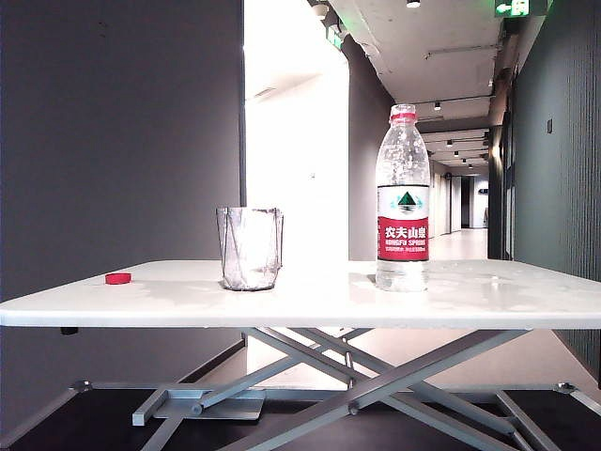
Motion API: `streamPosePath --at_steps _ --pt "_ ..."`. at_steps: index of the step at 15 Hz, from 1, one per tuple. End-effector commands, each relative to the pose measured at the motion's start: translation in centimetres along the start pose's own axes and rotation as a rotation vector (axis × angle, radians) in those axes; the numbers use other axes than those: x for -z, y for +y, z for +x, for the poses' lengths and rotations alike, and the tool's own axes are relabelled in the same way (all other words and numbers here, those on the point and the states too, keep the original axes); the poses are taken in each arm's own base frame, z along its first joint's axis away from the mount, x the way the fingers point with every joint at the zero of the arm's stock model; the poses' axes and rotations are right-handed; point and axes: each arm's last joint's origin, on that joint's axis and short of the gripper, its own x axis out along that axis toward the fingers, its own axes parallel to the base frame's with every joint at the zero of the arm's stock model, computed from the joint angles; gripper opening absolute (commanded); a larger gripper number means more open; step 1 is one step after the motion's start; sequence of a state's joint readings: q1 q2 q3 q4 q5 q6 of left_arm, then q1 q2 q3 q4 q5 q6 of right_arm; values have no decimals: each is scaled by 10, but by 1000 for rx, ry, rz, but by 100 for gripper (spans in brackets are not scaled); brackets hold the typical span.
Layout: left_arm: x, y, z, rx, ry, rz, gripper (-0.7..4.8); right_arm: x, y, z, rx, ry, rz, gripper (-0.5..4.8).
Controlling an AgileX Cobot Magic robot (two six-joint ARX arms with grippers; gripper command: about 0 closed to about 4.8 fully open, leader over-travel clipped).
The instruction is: Pick up the mineral water bottle on the table and pour water into the mug until it's half full.
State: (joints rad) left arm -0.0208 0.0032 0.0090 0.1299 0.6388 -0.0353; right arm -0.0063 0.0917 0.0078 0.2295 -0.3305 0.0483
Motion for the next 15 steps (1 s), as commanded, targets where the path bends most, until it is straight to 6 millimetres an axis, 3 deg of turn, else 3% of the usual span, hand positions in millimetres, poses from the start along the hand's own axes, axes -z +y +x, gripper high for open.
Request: streamPosePath --at_steps 1,4,7,9,13,15 --pt "3 2 0 -60 25 -17 -5 -14 2 16 -56 38 18 321" --pt "5 3 0 -114 47 -32 -5 -26 0 60 -104 82 -39 479" --pt "7 3 0 -117 60 -40 -5 -20 -10 108 -130 89 -26 479" --pt "8 3 0 -117 69 -47 -5 -8 -16 147 -243 98 -14 479" --pt "9 3 -1 -118 79 -53 -5 15 -25 202 -297 167 39 479" --pt "9 3 -1 -118 79 -53 -5 22 -28 218 -313 183 45 479"
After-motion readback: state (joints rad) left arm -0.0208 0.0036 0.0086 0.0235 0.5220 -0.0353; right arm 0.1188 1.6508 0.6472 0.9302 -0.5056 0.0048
